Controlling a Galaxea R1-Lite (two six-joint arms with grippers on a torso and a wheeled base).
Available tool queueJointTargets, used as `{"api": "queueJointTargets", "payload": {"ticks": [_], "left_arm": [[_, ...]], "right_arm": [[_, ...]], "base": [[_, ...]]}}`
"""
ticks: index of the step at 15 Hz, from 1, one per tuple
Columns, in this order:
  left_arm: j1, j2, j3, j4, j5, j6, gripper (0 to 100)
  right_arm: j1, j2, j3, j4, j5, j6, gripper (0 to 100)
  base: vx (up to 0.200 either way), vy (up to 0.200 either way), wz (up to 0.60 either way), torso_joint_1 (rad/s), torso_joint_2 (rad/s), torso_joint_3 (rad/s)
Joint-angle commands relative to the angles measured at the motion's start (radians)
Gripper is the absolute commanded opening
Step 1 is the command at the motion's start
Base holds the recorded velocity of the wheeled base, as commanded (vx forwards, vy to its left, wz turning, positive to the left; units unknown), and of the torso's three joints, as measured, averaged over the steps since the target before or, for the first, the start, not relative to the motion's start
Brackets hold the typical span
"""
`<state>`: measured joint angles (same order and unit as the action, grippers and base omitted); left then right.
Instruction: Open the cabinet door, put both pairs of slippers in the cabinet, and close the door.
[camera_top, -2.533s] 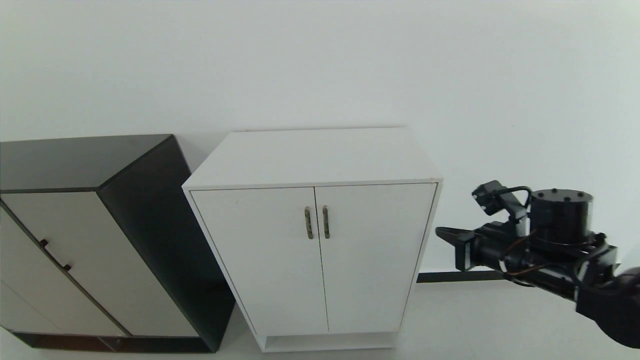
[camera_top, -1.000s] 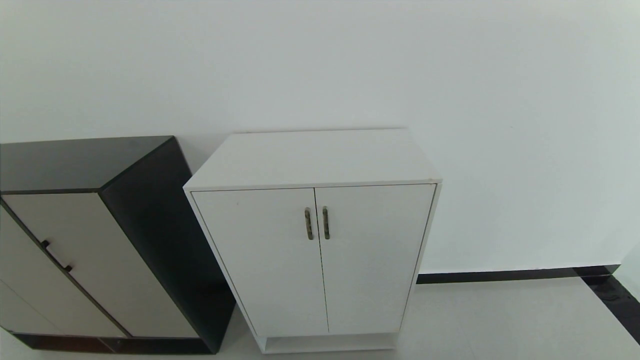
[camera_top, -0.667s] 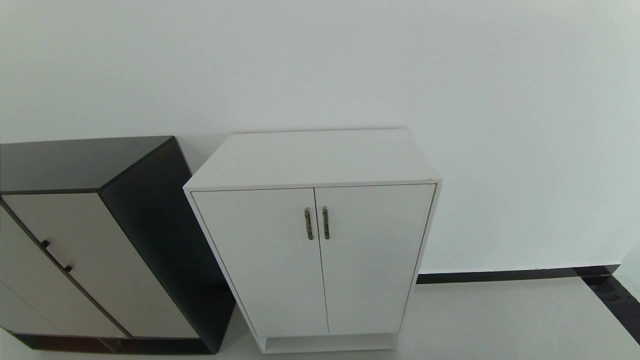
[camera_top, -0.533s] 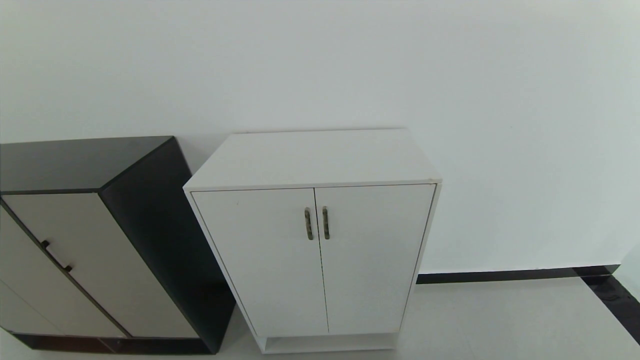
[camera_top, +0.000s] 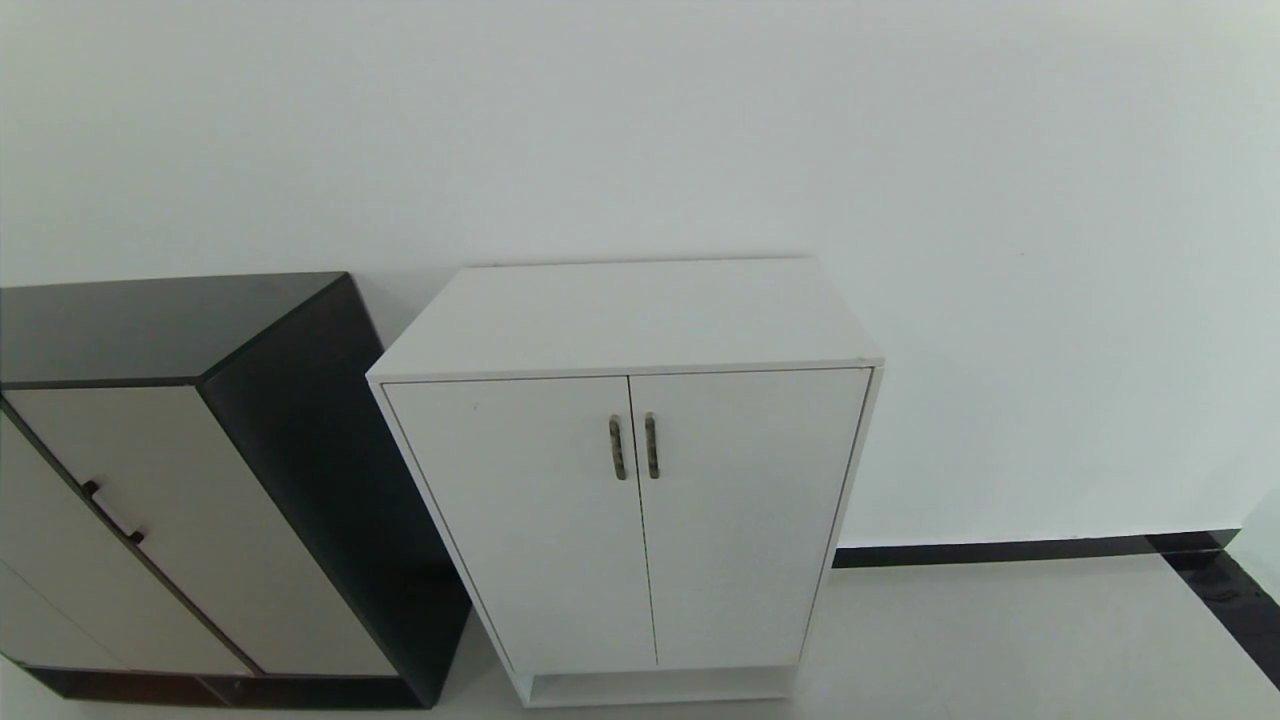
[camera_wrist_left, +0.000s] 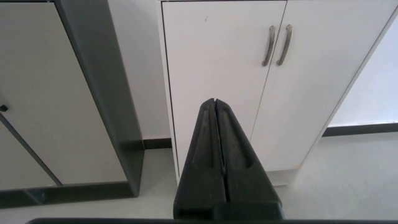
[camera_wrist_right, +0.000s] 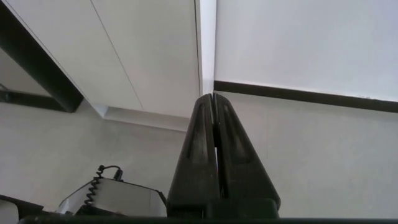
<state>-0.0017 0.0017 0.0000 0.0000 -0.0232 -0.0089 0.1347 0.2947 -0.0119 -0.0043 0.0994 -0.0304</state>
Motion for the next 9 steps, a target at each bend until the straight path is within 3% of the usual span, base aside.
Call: {"api": "queueJointTargets", "payload": {"ticks": [1,4,9], "left_arm": [[0.0,0.0,0.0,0.0,0.0,0.0,0],[0.0,0.0,0.0,0.0,0.0,0.0,0],[0.0,0.001,0.0,0.0,0.0,0.0,0]], "right_arm": [[0.069,0.02,0.0,0.0,-0.009,0.0,0],[0.052,0.012,0.012,0.003,-0.082,-0.011,0],[-0.112,-0.097,0.012,0.003,-0.082,-0.011,0]], "base": [[0.0,0.0,0.0,0.0,0.0,0.0],[0.0,0.0,0.0,0.0,0.0,0.0],[0.0,0.0,0.0,0.0,0.0,0.0]]}}
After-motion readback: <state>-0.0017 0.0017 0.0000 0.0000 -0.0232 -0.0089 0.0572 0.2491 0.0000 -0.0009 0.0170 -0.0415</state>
